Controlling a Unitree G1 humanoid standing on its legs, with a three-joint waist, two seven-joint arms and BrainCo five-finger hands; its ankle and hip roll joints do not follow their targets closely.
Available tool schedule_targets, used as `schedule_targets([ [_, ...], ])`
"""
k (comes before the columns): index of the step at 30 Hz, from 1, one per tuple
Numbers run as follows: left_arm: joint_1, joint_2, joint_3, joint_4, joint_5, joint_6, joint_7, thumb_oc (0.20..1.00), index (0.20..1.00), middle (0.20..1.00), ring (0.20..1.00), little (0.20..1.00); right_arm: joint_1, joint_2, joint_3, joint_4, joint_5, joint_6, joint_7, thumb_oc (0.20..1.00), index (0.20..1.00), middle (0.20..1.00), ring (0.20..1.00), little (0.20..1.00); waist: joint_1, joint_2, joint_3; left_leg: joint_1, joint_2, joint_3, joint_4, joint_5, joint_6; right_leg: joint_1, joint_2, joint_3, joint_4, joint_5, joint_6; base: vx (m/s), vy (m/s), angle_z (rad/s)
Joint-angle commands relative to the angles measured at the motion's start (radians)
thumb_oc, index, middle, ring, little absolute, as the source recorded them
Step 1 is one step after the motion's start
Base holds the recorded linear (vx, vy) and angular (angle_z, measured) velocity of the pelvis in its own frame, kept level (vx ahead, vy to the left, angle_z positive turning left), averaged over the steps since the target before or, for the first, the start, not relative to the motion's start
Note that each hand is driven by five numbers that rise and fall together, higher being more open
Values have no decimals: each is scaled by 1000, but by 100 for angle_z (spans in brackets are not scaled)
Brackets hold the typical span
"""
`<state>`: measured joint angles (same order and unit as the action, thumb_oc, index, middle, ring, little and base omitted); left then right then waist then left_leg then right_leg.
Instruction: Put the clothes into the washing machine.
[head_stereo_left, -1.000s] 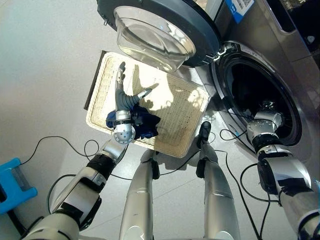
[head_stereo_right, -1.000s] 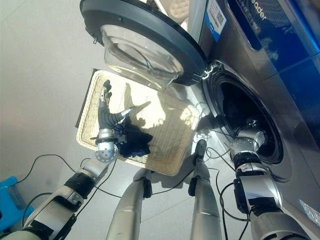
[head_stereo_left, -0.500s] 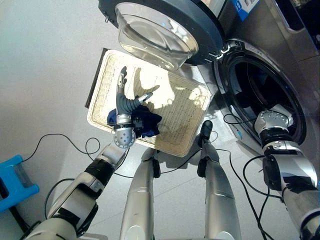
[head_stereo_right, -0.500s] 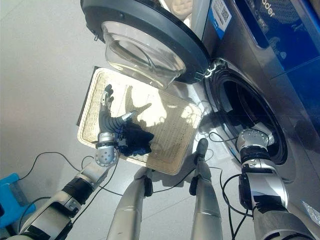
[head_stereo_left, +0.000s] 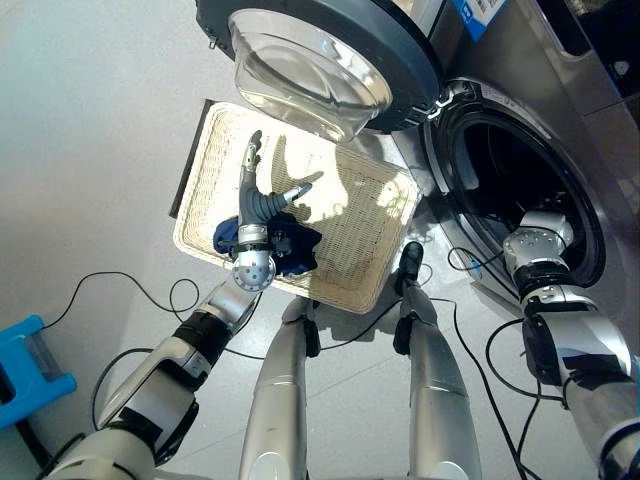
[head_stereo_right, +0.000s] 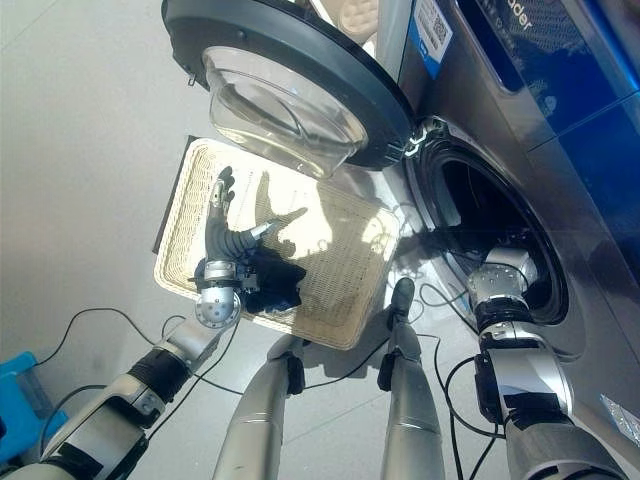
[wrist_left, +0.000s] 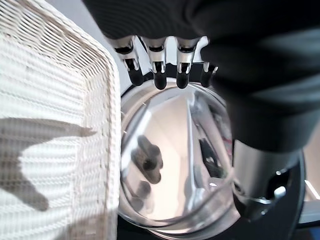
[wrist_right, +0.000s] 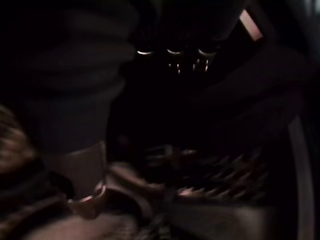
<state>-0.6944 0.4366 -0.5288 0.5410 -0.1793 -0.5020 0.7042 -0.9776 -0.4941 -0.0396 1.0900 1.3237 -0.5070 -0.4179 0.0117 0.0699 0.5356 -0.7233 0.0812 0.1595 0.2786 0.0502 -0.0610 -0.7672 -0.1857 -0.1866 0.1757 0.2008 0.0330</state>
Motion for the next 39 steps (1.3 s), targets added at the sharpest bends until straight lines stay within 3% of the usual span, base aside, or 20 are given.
schedule_targets([
  [1,-26,-9,27,5,6,-36,-7,1000,1000,1000,1000,1000,-17,-113,47,9,-161,65,-124,1000,1000,1000,1000,1000,9,36,-16,19,-67,38,-49,-33,-18,-3,-9,-62,159,-132,111,0,0,0],
  [4,-36,-14,24,13,15,-41,-7,1000,1000,1000,1000,1000,-37,-123,59,40,-283,128,-229,1000,1000,1000,1000,1000,12,36,-16,5,-69,35,-47,-29,-14,-15,-11,-65,158,-124,109,8,-8,2],
  [7,-36,-19,19,15,52,-36,-3,1000,1000,1000,1000,1000,-56,-133,96,75,-452,256,-322,1000,1000,1000,1000,1000,18,39,-16,7,-71,32,-41,-38,-14,-12,-12,-67,163,-132,112,4,-2,1],
  [9,-43,-16,11,21,95,-19,9,1000,1000,1000,1000,1000,-76,-158,165,99,-683,468,-394,1000,1000,1000,1000,1000,21,41,-16,1,-71,33,-39,-37,-12,-18,-14,-70,164,-129,112,0,0,0],
  [10,-51,-10,-2,34,164,15,28,1000,1000,1000,1000,1000,-98,-185,238,124,-895,697,-387,1000,1000,1000,1000,1000,23,43,-16,-9,-71,32,-30,-36,-10,-27,-17,-72,168,-126,114,0,0,0],
  [11,-54,-5,-9,40,178,23,34,1000,1000,1000,1000,1000,-104,-193,271,138,-916,723,-375,1000,1000,1000,1000,1000,25,43,-16,-11,-69,33,-31,-34,-9,-29,-18,-73,168,-124,114,-8,-30,4],
  [12,-59,4,-22,71,252,93,43,1000,1000,1000,1000,1000,-123,-212,355,162,-1104,837,-314,1000,1000,1000,1000,1000,27,44,-16,-16,-68,34,-28,-31,-7,-33,-19,-77,169,-121,114,-7,-21,6],
  [14,-70,22,-43,109,287,137,42,1000,1000,1000,1000,1000,-141,-226,432,176,-1207,875,-275,1000,1000,1000,1000,1000,27,44,-16,-20,-66,35,-29,-27,-5,-38,-20,-79,170,-119,115,-5,-12,8],
  [15,-85,45,-62,178,324,223,14,1000,1000,1000,1000,1000,-168,-235,517,184,-1310,904,-219,1000,1000,1000,1000,1000,27,46,-16,-21,-65,37,-33,-20,-5,-40,-18,-80,167,-118,118,-3,-1,9],
  [17,-88,52,-68,224,328,262,10,1000,1000,1000,1000,1000,-177,-228,543,182,-1319,907,-202,1000,1000,1000,1000,1000,26,47,-16,-23,-63,39,-37,-15,-7,-42,-15,-78,163,-116,118,-2,1,3],
  [19,-114,70,-85,345,415,387,-49,1000,1000,1000,1000,1000,-177,-212,586,176,-1269,862,-204,1000,1000,1000,1000,1000,16,49,-16,-22,-61,43,-45,-11,-9,-44,-8,-70,157,-124,118,-5,59,-2],
  [21,-124,76,-99,378,442,415,-60,1000,1000,1000,1000,1000,-173,-205,586,171,-1266,845,-211,1000,1000,1000,1000,1000,12,50,-16,-25,-60,43,-44,-11,-11,-47,-6,-65,159,-125,118,-1,50,-4],
  [22,-150,81,-125,438,473,502,-115,1000,1000,1000,1000,1000,-164,-186,576,155,-1196,778,-259,1000,1000,1000,1000,1000,4,50,-16,-28,-57,50,-46,-9,-13,-54,-2,-59,159,-128,120,-4,45,-6],
  [24,-160,78,-134,467,471,546,-150,1000,1000,1000,1000,1000,-151,-173,558,134,-1083,720,-262,1000,1000,1000,1000,1000,-4,48,-16,-29,-57,54,-49,-8,-14,-55,2,-54,151,-127,119,-6,34,-8],
  [25,-160,78,-134,467,471,546,-150,1000,1000,1000,1000,1000,-151,-173,558,134,-1083,720,-262,1000,1000,1000,1000,1000,-4,48,-16,-29,-57,54,-49,-8,-14,-55,2,-54,151,-127,119,-5,55,-8],
  [26,-167,66,-130,515,494,578,-173,1000,1000,1000,1000,1000,-126,-138,496,116,-853,629,-272,1000,1000,1000,1000,1000,-14,44,-16,-30,-57,56,-49,-8,-19,-56,11,-45,149,-131,116,3,79,-3],
  [29,-178,47,-145,577,611,626,-209,1000,1000,1000,1000,1000,-52,-74,366,102,-706,453,-307,1000,1000,1000,1000,1000,-32,39,-16,-25,-56,64,-55,-9,-24,-52,23,-33,142,-138,111,7,76,-3],
  [32,-178,47,-145,577,611,626,-209,1000,1000,1000,1000,1000,-52,-74,366,102,-706,453,-307,1000,1000,1000,1000,1000,-32,39,-16,-25,-56,64,-55,-9,-24,-52,23,-33,142,-138,111,0,18,-6],
  [34,-224,34,-244,613,680,702,-297,1000,1000,1000,1000,1000,-14,-32,333,60,-664,358,-293,1000,1000,1000,1000,1000,-54,37,-16,-34,-53,80,-58,-2,-27,-64,32,-19,135,-129,110,-15,97,-14],
  [39,-241,31,-284,628,705,722,-353,1000,1000,1000,1000,1000,0,-11,343,28,-660,339,-279,1000,1000,1000,1000,1000,-64,33,-16,-34,-50,88,-63,2,-28,-67,37,-12,127,-123,109,-6,32,-3],
])
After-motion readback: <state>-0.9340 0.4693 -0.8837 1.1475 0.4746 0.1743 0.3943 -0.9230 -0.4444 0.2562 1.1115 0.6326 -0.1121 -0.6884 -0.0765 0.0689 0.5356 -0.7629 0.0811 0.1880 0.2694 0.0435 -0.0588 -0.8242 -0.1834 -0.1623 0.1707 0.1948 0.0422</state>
